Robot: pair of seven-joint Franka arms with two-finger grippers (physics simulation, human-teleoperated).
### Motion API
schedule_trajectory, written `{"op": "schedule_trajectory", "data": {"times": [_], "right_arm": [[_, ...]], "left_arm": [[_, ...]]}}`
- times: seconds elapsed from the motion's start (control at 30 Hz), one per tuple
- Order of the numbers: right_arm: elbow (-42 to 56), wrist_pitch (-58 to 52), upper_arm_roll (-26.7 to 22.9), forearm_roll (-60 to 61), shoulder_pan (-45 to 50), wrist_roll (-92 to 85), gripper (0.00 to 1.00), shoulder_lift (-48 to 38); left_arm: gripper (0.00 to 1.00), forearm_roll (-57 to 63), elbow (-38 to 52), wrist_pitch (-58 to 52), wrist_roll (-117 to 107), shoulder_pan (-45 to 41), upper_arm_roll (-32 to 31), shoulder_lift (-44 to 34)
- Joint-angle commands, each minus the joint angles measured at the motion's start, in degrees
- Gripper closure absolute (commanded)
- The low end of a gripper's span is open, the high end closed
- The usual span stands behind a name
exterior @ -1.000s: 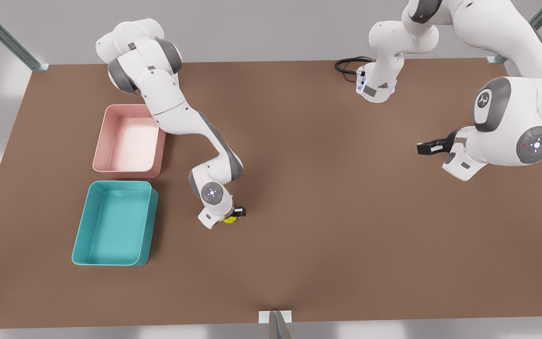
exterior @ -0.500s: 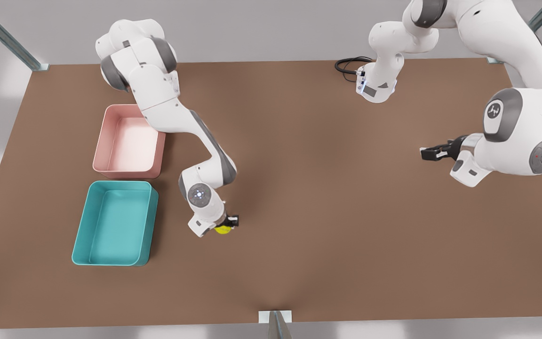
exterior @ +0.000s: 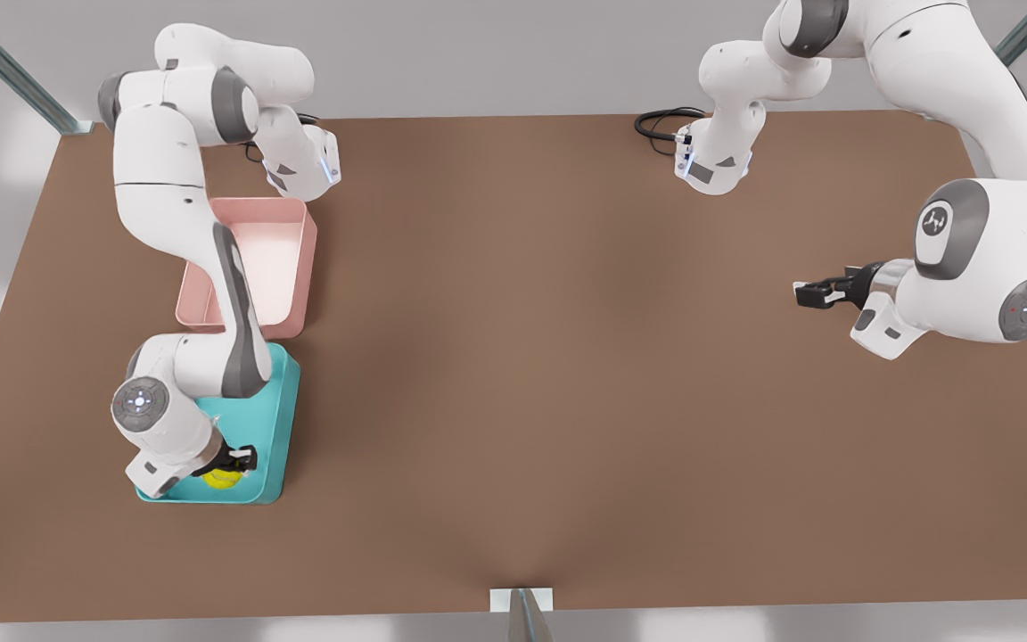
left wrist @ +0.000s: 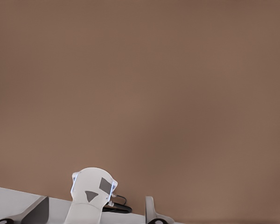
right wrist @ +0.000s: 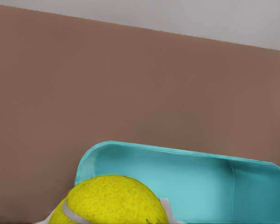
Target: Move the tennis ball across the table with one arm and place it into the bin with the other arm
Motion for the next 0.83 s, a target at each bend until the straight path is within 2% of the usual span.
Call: {"op": "schedule_trajectory", "data": {"times": [0.0,0.03,0.07,0.23,0.27,0.33,0.4,0.47,0.5,0.53,0.57,0.63,0.67,0.8], "right_arm": [[0.0,-1.7,0.0,0.3,-1.4,-32.1,0.27,0.8],[0.0,-1.7,0.0,1.9,-2.0,-32.1,0.26,1.8],[0.0,-1.7,0.0,3.9,-2.4,-32.0,0.00,2.6],[0.6,-1.7,0.3,5.5,-2.7,-31.6,0.00,3.0],[0.7,-3.1,0.3,10.3,-2.3,-31.4,0.00,2.7],[7.2,-20.4,0.6,11.6,0.5,-8.1,0.00,2.2],[12.8,-37.0,0.1,10.4,5.8,6.8,0.00,1.7],[12.7,-41.9,0.4,-2.7,10.2,6.8,0.00,-5.3],[12.9,-45.8,-0.6,-3.0,12.8,7.2,0.00,-9.9],[12.8,-48.9,-0.6,-2.4,11.5,7.1,0.00,-14.6],[11.5,-48.9,1.6,-2.6,7.7,7.7,0.00,-18.5],[2.5,-48.3,10.6,-3.4,-0.2,9.6,0.00,-26.9],[-0.9,-47.5,10.8,-2.9,-0.7,9.7,0.00,-30.0],[-3.0,-47.3,10.8,-0.5,-4.2,9.7,0.00,-31.0]], "left_arm": [[0.00,0.0,0.1,-0.1,0.1,0.0,0.0,-0.1],[0.00,0.0,0.0,-0.1,0.1,0.0,0.0,-0.1],[0.00,0.0,0.0,-0.1,0.1,0.0,0.0,0.0],[0.00,0.1,0.3,-0.9,0.1,-0.1,-0.1,-0.3],[0.00,0.2,0.3,-0.9,0.1,-0.1,-0.1,-0.3],[0.00,0.0,0.3,-0.9,-0.2,-0.2,-0.1,-0.3],[0.00,0.2,0.4,-1.1,-0.1,-0.3,-0.2,-0.6],[0.00,0.4,0.5,-1.0,-0.2,-0.5,-0.3,-0.6],[0.00,0.4,0.4,-1.0,-0.2,-0.5,-0.3,-0.6],[0.00,0.4,0.5,-1.0,-0.3,-0.6,-0.3,-0.6],[0.00,0.4,0.5,-1.0,-0.3,-0.6,-0.3,-0.6],[0.00,0.3,0.5,-1.3,-0.3,-0.6,-0.3,-0.7],[0.00,0.3,0.5,-1.8,-0.3,-0.6,-0.3,-0.7],[0.00,0.4,0.5,-1.9,0.1,-0.3,-0.2,-0.6]]}}
